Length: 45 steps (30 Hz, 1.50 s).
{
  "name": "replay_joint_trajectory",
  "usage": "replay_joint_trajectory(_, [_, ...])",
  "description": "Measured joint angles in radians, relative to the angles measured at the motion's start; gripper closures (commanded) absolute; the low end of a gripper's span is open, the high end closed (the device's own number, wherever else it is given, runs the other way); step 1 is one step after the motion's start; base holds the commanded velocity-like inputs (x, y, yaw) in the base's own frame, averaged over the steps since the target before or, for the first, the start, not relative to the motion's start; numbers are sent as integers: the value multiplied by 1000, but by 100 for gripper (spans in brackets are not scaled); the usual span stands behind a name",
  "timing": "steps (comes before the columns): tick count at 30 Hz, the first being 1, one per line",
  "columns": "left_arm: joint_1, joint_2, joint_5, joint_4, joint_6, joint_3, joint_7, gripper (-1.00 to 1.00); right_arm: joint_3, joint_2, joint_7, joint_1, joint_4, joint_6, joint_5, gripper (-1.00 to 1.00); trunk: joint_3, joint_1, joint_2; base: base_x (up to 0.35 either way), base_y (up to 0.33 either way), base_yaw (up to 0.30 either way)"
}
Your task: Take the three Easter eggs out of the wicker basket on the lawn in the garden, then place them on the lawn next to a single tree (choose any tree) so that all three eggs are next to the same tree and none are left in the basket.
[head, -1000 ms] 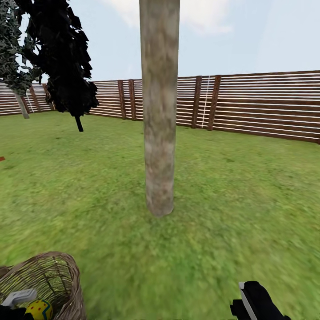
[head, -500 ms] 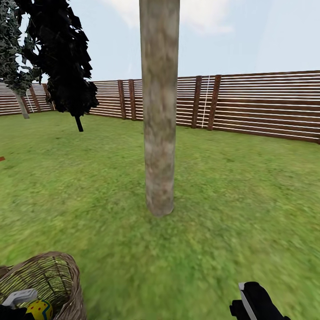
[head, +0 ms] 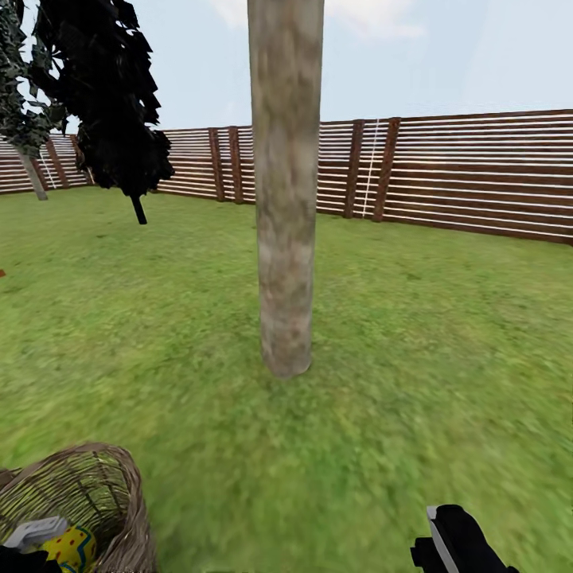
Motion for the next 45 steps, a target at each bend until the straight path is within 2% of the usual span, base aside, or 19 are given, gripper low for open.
replay_joint_trajectory(13, [0, 0, 5, -3, -1, 18, 2, -100, 2, 2, -3, 0, 0, 0, 5, -100, -50, 6, -3, 0, 0, 0])
replay_joint_trajectory(25, [0, 0, 6, -6, -1, 21, 1, -100, 4, 6, -3, 0, 14, -2, 6, -100, -50, 6, -3, 0, 0, 0])
replay_joint_trajectory(30, [0, 0, 7, -6, -2, 57, 4, -100, 6, 6, -4, 0, 18, -2, 7, -100, -50, 6, -3, 0, 0, 0])
replay_joint_trajectory(35, [0, 0, 7, -8, -2, 118, 4, -100, 5, 6, -4, 0, 18, -2, 7, -100, -50, 6, -3, 0, 0, 0])
replay_joint_trajectory(41, [0, -2, 8, -9, -2, 129, 4, -100, 3, 6, -4, 0, 18, -2, 7, -100, -50, 6, -3, 0, 0, 0])
replay_joint_trajectory(45, [0, -4, 6, -10, -2, 129, 4, -100, 2, 6, -3, 0, 18, -2, 6, -100, -66, 8, -4, 0, 0, 0])
